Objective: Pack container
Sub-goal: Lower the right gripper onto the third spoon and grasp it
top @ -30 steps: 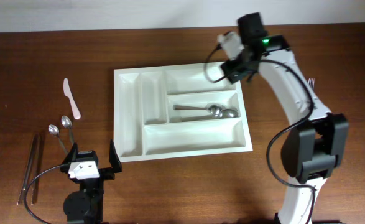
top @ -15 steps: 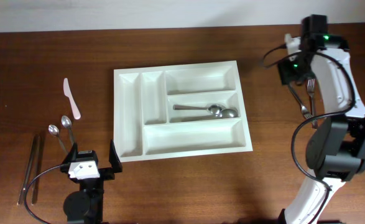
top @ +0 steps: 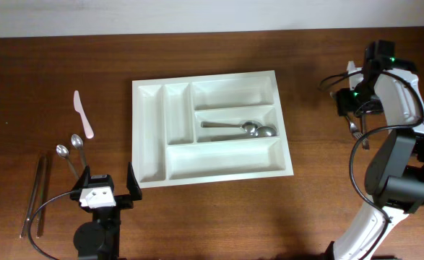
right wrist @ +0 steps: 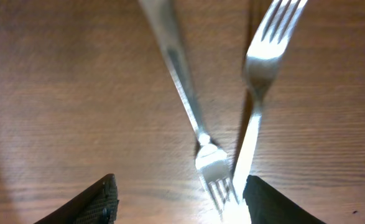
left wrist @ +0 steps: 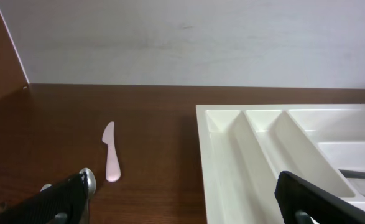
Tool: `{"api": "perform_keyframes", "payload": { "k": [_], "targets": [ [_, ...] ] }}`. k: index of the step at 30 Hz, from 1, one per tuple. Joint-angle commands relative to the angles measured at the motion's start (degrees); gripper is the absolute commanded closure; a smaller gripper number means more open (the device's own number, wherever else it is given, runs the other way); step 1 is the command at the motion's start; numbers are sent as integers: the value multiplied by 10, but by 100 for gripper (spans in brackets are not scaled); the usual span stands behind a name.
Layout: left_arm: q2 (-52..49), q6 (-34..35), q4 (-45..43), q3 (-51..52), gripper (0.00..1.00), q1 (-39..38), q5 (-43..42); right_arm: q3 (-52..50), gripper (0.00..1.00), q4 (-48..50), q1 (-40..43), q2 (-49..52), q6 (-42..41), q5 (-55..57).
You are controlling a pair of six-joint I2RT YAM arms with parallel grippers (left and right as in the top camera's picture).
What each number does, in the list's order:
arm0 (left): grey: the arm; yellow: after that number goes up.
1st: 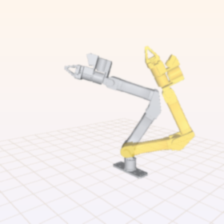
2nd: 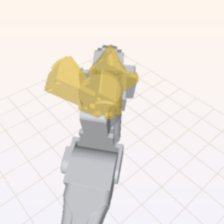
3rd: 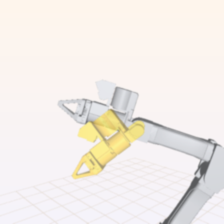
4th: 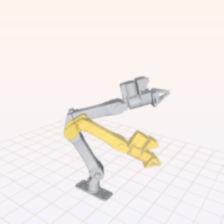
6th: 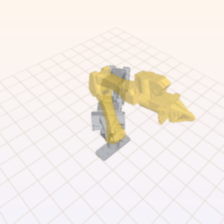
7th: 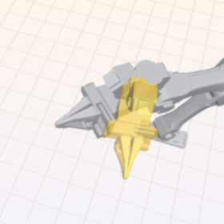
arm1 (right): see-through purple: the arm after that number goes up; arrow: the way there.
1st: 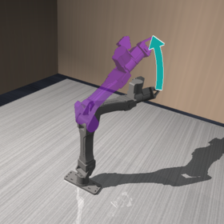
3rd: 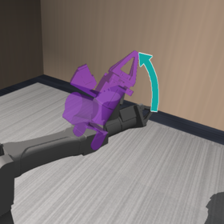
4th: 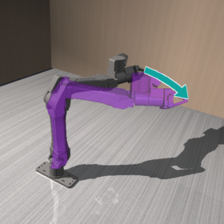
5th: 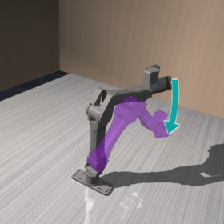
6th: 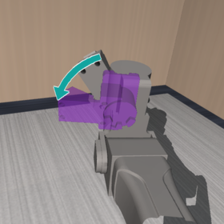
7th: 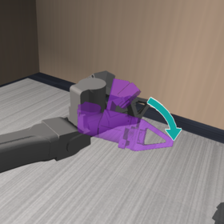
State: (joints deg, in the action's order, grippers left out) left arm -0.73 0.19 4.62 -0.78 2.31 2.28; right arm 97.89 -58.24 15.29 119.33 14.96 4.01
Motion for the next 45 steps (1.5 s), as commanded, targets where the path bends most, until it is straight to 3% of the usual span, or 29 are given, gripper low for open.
{"api": "perform_keyframes", "payload": {
  "k": [1, 14, 15, 17, 19, 45],
  "targets": [
    [4, -7, 1, 3, 1, -2, -6, -4, 37, 9, 10, 2, -6, -6],
    [4, -7, 1, 3, 1, -2, -6, -5, 49, 16, 11, 46, 30, -53],
    [4, -7, 1, 3, 1, -2, -6, -5, 48, 17, 11, 48, 36, -53],
    [4, -7, 1, 3, 1, -2, -6, -5, 28, 24, 11, 49, 42, -53],
    [4, -7, 1, 3, 1, -2, -6, -5, 23, 31, 11, 49, 43, -53],
    [4, -7, 1, 3, 1, -2, -6, -5, 22, 32, 11, 85, 43, -73]
  ]
}}
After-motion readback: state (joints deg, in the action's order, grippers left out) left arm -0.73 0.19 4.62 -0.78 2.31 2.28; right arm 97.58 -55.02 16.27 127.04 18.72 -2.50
